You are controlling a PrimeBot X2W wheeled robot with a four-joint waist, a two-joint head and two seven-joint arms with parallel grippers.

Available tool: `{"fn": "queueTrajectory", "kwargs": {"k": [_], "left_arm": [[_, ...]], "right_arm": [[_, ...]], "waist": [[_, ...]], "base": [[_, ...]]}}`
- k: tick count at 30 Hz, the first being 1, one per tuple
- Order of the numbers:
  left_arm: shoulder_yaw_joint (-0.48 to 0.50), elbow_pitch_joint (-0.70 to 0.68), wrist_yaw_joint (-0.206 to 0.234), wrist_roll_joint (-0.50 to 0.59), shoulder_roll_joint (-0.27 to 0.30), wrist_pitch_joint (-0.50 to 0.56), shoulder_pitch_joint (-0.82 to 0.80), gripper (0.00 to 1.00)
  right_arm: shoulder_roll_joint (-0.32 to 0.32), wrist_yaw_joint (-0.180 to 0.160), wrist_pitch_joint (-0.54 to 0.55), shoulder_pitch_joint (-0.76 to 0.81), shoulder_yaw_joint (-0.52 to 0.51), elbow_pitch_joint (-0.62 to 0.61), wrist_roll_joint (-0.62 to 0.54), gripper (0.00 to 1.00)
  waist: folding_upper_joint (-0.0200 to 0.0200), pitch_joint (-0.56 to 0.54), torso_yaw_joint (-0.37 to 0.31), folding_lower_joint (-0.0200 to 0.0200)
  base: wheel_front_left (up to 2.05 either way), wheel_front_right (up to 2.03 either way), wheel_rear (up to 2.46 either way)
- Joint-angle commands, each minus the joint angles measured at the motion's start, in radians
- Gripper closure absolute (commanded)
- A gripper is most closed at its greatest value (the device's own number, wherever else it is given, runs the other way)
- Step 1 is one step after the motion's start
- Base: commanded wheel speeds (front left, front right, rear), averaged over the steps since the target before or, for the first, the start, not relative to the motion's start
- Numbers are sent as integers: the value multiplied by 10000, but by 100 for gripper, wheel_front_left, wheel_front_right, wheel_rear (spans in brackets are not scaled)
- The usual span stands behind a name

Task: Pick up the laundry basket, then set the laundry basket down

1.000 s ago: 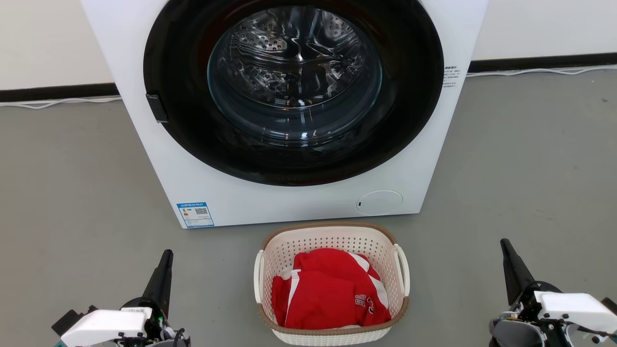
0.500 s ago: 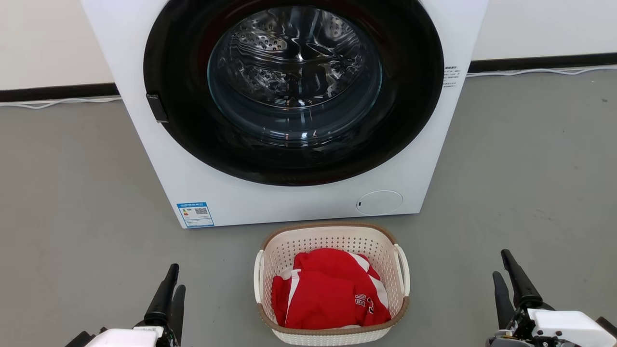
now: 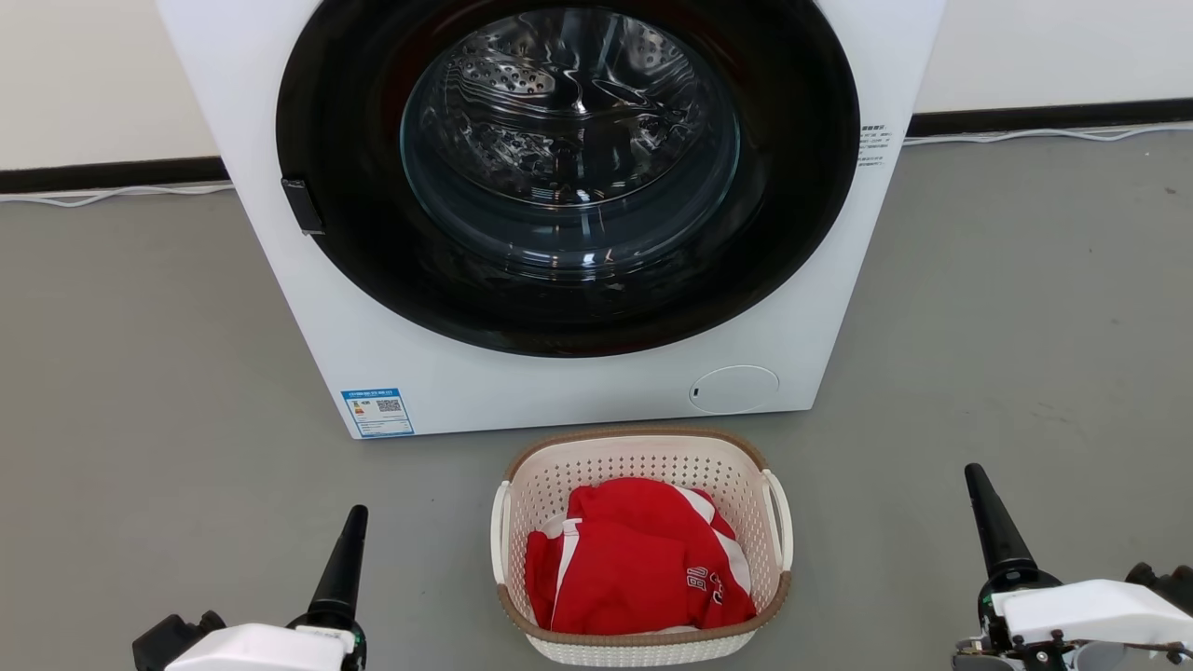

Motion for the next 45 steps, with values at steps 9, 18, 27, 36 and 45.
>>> {"fn": "queueTrajectory", "kwargs": {"k": [9, 18, 27, 36, 45], "left_arm": [[-128, -331, 69, 1596, 86, -315, -433, 0], [-276, -362, 100, 2961, 97, -584, -442, 0], [-409, -455, 144, 4015, 107, -852, -429, 0], [-529, -502, 167, 5114, 117, -1120, -422, 0], [-644, -552, 176, 6179, 126, -1358, -420, 0]], "right_arm": [[-355, 32, -361, -142, 371, -374, -1524, 0], [-528, 37, -625, -139, 624, -267, -2714, 0], [-647, 43, -890, -139, 788, -201, -3816, 0], [-778, 48, -1153, -100, 918, -199, -4886, 0], [-867, 53, -1388, -49, 1036, -249, -5785, 0]], "waist": [[-1, -14, -2, -1], [-1, -47, -7, -1], [-1, -43, -13, -1], [-1, -65, -32, -1], [-1, -78, -37, -1]], "base": [[0, 0, 0], [0, 0, 0], [0, 0, 0], [0, 0, 0], [0, 0, 0]]}}
